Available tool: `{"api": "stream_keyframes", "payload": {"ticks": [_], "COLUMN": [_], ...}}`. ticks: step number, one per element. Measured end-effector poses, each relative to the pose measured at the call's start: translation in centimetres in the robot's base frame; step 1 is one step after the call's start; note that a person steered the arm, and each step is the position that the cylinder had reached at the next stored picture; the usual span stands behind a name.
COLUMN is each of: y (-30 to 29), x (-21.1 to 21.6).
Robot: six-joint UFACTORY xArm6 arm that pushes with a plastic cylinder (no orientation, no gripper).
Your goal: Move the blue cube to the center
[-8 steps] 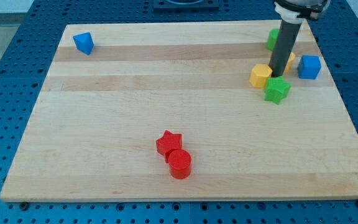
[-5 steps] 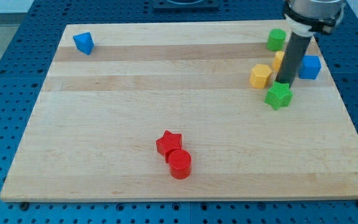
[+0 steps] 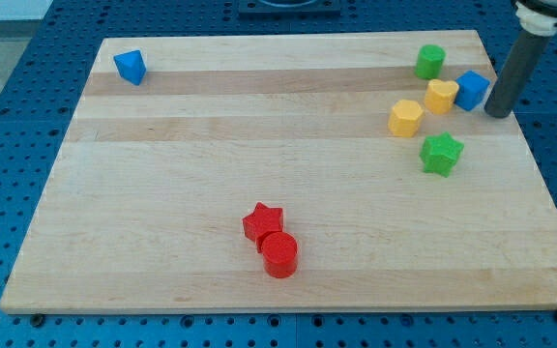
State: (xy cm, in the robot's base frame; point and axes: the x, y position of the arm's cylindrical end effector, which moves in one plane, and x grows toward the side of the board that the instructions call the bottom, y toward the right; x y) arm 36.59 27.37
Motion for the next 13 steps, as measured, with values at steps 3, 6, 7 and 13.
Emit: {"api": "stream_keyframes", "payload": {"ticks": [3,6,7,13], "y": [0.1,-4.1,-5.9,-25.7], "x": [-5.9,-7.0,-6.9,2.5]}}
